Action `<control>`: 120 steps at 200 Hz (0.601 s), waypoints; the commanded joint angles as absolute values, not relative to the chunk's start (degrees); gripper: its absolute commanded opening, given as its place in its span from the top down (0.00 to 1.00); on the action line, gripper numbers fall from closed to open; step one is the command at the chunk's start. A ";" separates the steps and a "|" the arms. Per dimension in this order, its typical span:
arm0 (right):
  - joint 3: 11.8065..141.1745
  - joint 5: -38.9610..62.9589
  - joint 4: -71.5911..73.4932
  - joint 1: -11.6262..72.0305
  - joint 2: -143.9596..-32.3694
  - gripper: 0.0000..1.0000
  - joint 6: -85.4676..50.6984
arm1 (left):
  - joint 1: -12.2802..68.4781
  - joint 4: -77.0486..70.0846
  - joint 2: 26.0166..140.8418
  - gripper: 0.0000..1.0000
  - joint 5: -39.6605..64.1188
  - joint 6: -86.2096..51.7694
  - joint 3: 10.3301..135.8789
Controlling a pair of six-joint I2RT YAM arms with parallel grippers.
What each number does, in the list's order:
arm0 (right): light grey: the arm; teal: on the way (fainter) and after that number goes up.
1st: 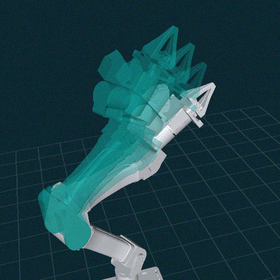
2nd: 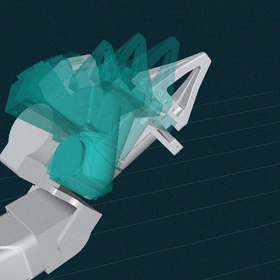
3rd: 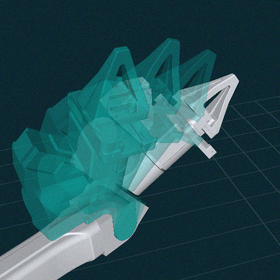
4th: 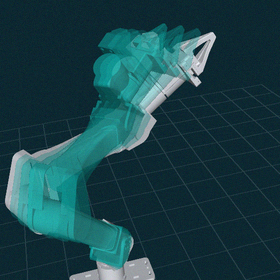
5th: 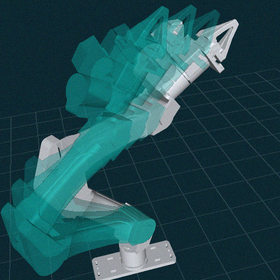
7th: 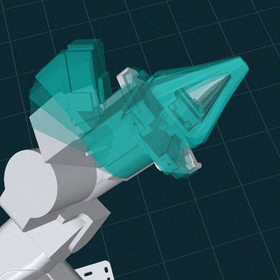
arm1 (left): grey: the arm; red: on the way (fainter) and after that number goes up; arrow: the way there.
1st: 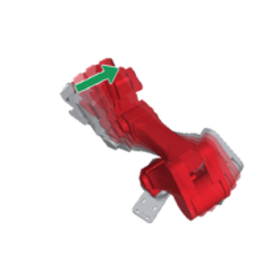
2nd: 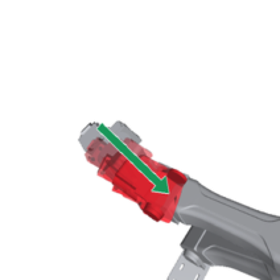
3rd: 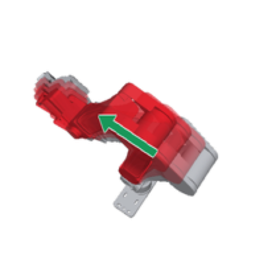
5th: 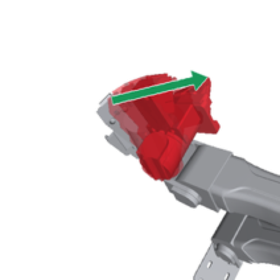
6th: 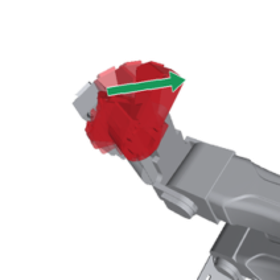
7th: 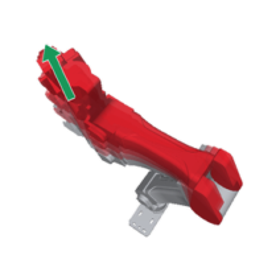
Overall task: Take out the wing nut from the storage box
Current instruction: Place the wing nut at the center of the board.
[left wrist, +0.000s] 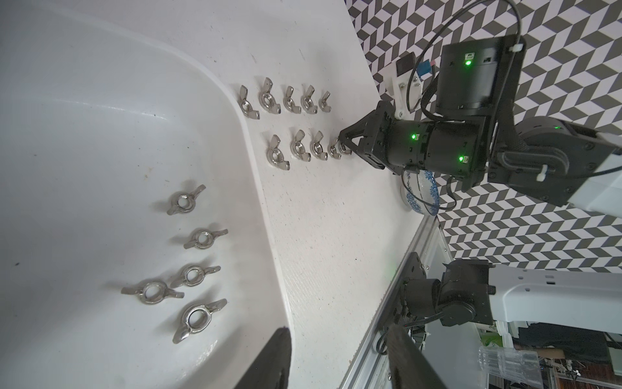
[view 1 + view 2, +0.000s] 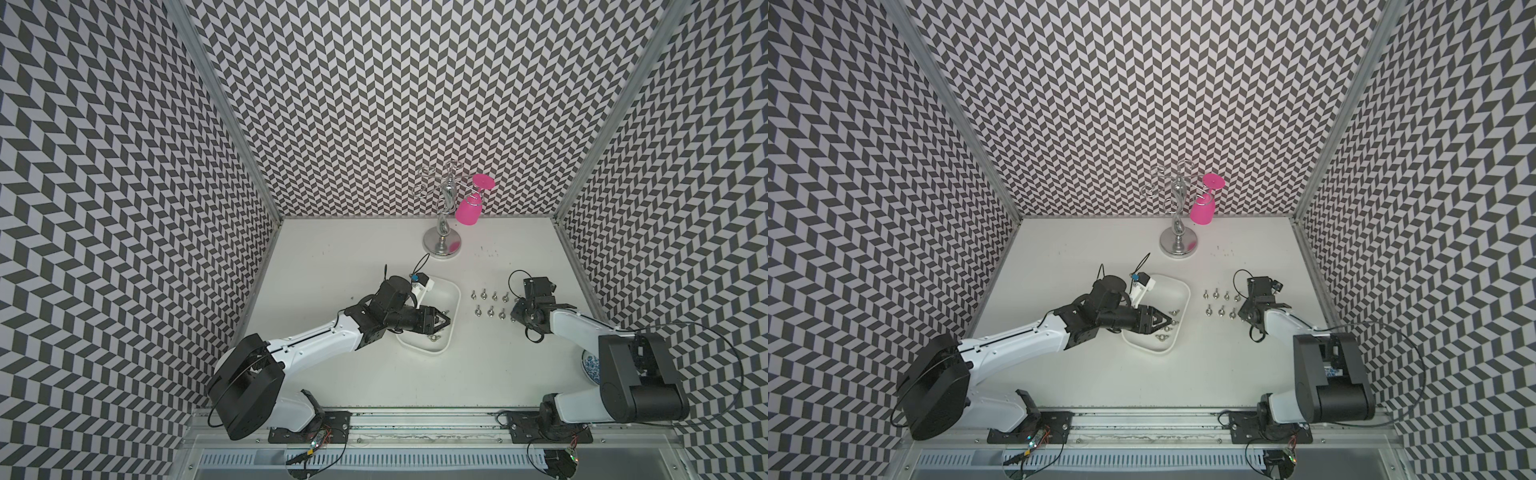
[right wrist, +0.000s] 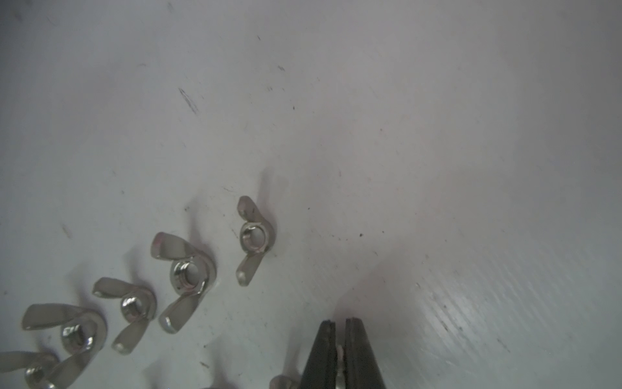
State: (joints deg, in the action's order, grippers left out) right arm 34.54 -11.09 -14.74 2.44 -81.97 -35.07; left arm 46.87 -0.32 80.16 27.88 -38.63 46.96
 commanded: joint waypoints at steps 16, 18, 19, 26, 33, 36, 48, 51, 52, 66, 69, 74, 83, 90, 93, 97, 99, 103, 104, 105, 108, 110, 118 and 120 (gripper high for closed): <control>34.94 -11.55 -13.36 2.26 -81.37 0.82 -34.63 | 47.15 0.08 79.71 0.50 27.51 -37.71 47.99; 34.90 -11.57 -13.36 2.28 -81.27 0.81 -34.56 | 47.12 0.09 79.65 0.50 27.47 -37.71 48.03; 34.94 -11.58 -13.32 2.28 -81.20 0.81 -34.55 | 47.16 0.09 79.68 0.50 27.44 -37.71 48.05; 34.84 -11.32 -13.32 2.29 -80.84 0.81 -34.36 | 47.12 0.09 79.75 0.50 27.42 -37.66 48.02; 34.81 -11.18 -13.34 2.24 -80.57 0.80 -34.26 | 47.17 0.09 79.85 0.50 27.42 -37.67 48.04; 34.78 -11.09 -13.36 2.27 -80.48 0.80 -34.23 | 47.14 0.04 79.88 0.50 27.42 -37.70 48.01; 34.93 -10.65 -13.61 2.28 -80.25 0.80 -34.14 | 47.11 0.00 80.03 0.50 27.50 -37.71 47.96; 34.90 -10.58 -13.74 2.28 -80.20 0.79 -34.15 | 47.18 0.00 80.06 0.50 27.51 -37.71 47.93; 34.89 -10.56 -13.77 2.29 -80.13 0.79 -34.17 | 47.19 0.00 80.11 0.50 27.51 -37.75 47.92; 35.15 -10.71 -13.97 2.28 -79.15 0.79 -33.96 | 47.15 -0.06 80.07 0.50 27.59 -37.71 48.00; 35.16 -10.63 -14.04 2.29 -78.81 0.79 -33.95 | 47.18 -0.02 80.06 0.50 27.60 -37.64 48.02; 35.32 -10.69 -14.17 2.26 -78.31 0.78 -33.81 | 47.05 0.07 79.93 0.50 27.52 -37.51 47.99; 35.76 -10.76 -14.67 2.28 -77.19 0.78 -33.66 | 47.10 0.54 79.80 0.50 27.17 -37.11 48.20; 36.24 -10.93 -15.17 2.31 -76.19 0.77 -33.37 | 46.88 1.20 79.72 0.50 26.80 -36.66 48.49; 36.48 -11.05 -15.40 2.41 -75.61 0.77 -33.32 | 46.83 1.51 79.62 0.50 26.71 -36.43 48.59; 36.66 -11.15 -15.61 2.46 -74.88 0.76 -33.06 | 46.64 1.90 79.55 0.50 26.56 -36.10 48.76; 36.78 -11.05 -15.72 2.57 -74.55 0.76 -32.94 | 46.55 2.10 79.50 0.50 26.50 -35.92 48.86; 36.91 -11.03 -15.81 2.75 -73.91 0.75 -32.88 | 46.35 2.64 79.41 0.50 26.34 -35.64 48.99; 36.95 -10.96 -15.86 2.78 -73.65 0.75 -32.79 | 46.25 2.77 79.39 0.50 26.31 -35.53 49.02; 37.02 -10.89 -15.88 2.80 -73.43 0.75 -32.70 | 46.24 2.88 79.33 0.50 26.29 -35.47 49.03; 37.16 -10.66 -15.84 2.99 -72.75 0.75 -32.40 | 46.03 3.24 79.17 0.50 26.11 -35.23 49.12; 37.24 -10.46 -15.78 3.23 -72.35 0.74 -32.25 | 45.85 3.42 79.08 0.50 25.97 -35.02 49.13; 37.32 -10.14 -15.45 4.48 -70.60 0.72 -31.55 | 44.98 4.22 78.48 0.50 25.68 -34.45 49.10; 37.28 -9.98 -15.35 4.92 -70.06 0.72 -31.29 | 44.64 4.35 78.29 0.50 25.69 -34.30 49.01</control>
